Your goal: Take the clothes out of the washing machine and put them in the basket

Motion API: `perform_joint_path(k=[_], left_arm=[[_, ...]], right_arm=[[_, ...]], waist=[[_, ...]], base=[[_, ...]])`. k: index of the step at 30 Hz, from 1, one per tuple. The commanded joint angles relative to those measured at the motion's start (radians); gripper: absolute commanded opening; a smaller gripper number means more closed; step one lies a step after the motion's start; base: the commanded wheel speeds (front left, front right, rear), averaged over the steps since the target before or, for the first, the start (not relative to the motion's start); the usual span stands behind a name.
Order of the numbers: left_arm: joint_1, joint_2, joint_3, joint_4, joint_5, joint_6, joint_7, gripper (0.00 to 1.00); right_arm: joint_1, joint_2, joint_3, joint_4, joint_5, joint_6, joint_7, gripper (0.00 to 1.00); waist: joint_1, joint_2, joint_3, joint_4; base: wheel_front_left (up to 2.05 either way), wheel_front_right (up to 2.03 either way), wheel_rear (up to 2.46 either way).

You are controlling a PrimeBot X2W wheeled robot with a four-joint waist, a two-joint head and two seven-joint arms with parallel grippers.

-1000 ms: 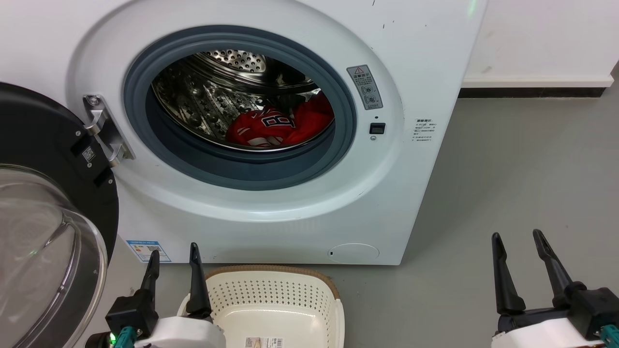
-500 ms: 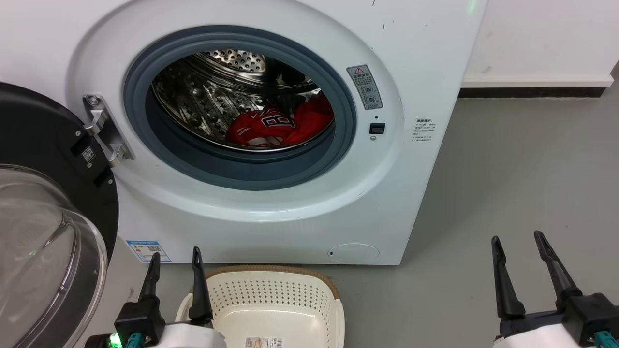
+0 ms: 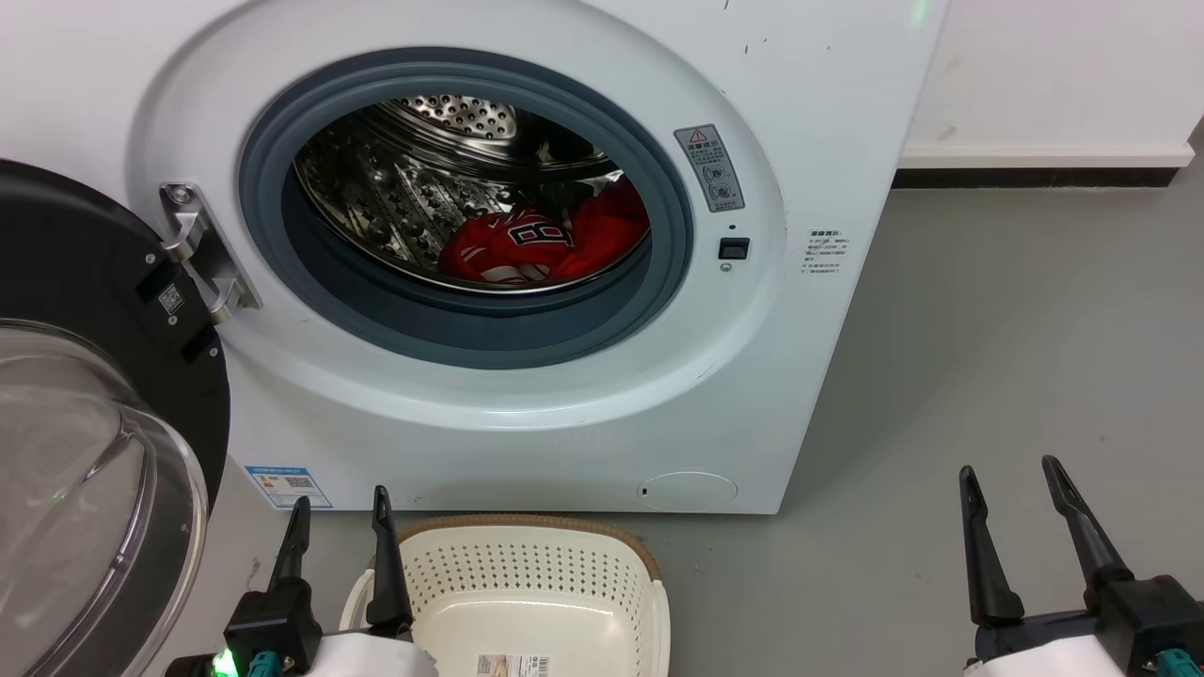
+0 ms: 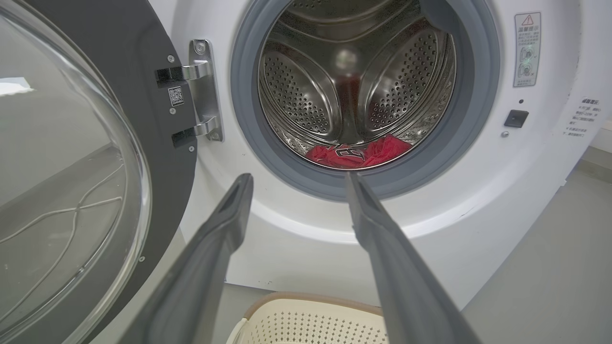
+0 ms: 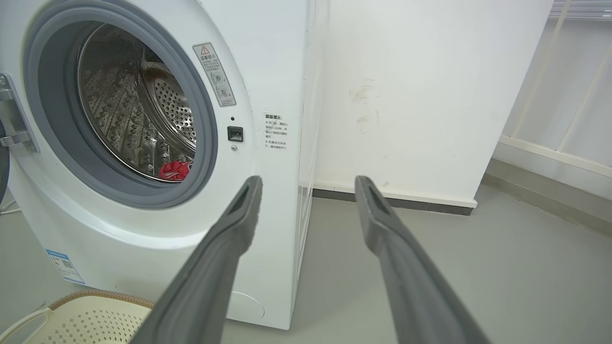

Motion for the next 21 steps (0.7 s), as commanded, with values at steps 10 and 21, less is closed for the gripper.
perform_joint_path(k=[10,21], left_arm=[[0.008,0.001,0.005,0.003,0.004,0.006,-0.008,1.00],[-0.072,0.001,0.017,0.088,-0.023,-0.026,-0.006,1.00]], right_arm=[[0.007,0.001,0.003,0.007,0.013,0.000,-0.002,1.00],[-0.012,0.001,0.024,0.002,0.004,0.000,-0.002,1.00]], waist=[[0.0000,0.0000,-0.001,-0.002],[0.0000,0.0000,0.020,-0.016]], base=[[0.00,0.00,0.00],[0.00,0.00,0.00]])
